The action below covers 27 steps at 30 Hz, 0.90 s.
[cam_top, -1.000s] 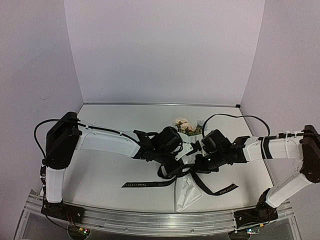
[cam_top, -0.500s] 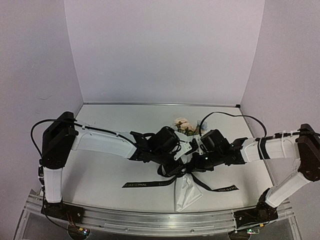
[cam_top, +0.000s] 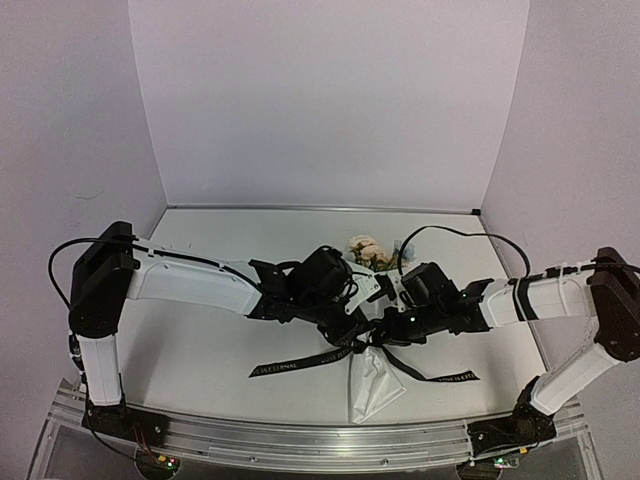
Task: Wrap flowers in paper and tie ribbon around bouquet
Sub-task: Cross the half-tied ribbon over the folded bouquet.
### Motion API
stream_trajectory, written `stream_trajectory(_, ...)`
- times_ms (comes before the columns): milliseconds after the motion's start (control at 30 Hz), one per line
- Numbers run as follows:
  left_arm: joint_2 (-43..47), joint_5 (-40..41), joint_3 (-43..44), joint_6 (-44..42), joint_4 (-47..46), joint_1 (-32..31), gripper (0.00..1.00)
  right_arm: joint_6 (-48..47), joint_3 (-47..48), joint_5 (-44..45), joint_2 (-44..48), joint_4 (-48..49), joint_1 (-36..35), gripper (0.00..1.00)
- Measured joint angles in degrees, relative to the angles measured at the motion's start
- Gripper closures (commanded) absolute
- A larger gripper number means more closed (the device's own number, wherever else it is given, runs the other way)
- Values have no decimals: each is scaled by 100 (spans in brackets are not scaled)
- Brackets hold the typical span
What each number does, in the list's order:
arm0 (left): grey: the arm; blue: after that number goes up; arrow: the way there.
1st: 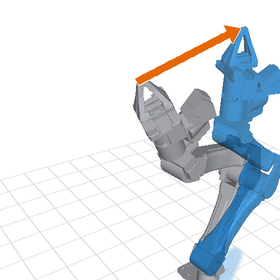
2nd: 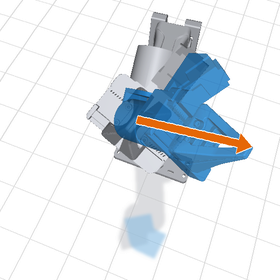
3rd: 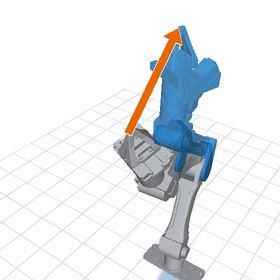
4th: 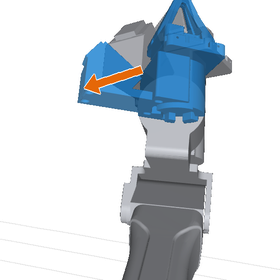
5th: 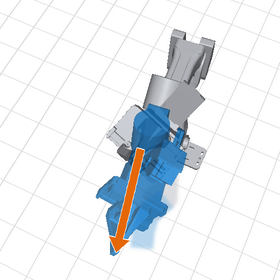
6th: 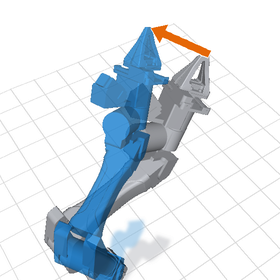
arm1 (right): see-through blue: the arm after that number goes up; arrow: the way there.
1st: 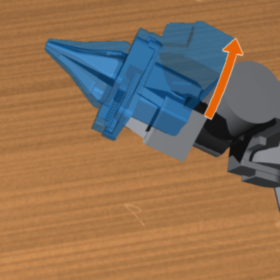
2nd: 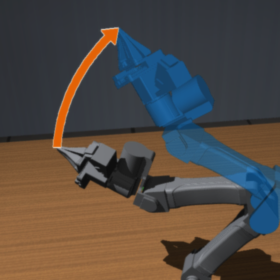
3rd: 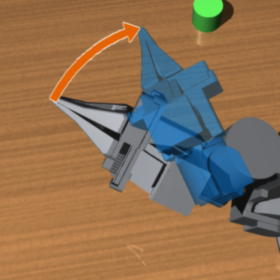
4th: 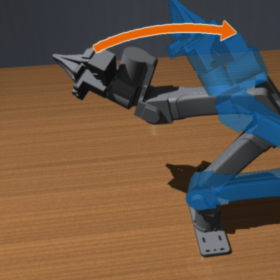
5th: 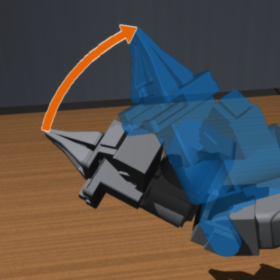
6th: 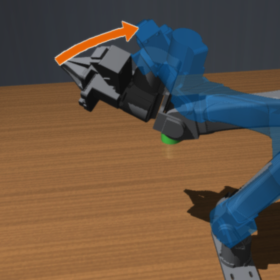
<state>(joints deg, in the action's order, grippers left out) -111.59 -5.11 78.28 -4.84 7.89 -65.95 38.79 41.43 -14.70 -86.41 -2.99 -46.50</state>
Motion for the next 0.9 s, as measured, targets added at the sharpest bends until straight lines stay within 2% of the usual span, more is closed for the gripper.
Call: stream_trajectory(900,-216,-972,-75,39,272,0,100,-107,138,9,-240,385,90,99)
